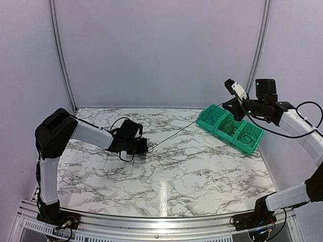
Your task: Untangle the cables
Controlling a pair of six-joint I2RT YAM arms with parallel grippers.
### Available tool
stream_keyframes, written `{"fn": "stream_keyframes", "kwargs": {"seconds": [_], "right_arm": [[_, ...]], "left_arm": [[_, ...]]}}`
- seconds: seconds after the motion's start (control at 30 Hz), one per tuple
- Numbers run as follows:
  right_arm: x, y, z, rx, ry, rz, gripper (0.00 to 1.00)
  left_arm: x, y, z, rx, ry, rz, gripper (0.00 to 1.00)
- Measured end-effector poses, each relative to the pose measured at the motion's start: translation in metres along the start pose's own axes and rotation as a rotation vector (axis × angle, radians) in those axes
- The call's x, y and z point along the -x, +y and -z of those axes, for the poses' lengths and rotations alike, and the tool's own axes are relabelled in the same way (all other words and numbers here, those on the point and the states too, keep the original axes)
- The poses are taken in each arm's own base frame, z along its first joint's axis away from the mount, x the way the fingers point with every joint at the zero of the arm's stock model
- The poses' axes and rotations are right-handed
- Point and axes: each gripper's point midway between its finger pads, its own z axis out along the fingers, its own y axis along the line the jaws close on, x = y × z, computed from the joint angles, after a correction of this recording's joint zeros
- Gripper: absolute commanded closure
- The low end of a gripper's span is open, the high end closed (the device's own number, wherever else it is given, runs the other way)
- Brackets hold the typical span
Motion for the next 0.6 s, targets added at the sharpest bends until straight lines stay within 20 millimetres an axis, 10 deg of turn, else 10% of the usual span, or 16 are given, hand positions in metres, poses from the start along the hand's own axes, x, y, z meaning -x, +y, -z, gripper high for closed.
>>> {"fn": "stream_keyframes", "kwargs": {"seconds": [0.37,0.6], "right_arm": [[-0.062,0.002,-0.005,0.017,0.116,-0.105,1.0],[0.002,0.007,0.05,0.007,-0.006,-0.085,1.0]], "left_arm": [[0.002,0.001,0.001,0.026,-0.023,-0.03,0.83],[0.018,0.028,0.006,0.158,-0.052,-0.065,0.8]]}}
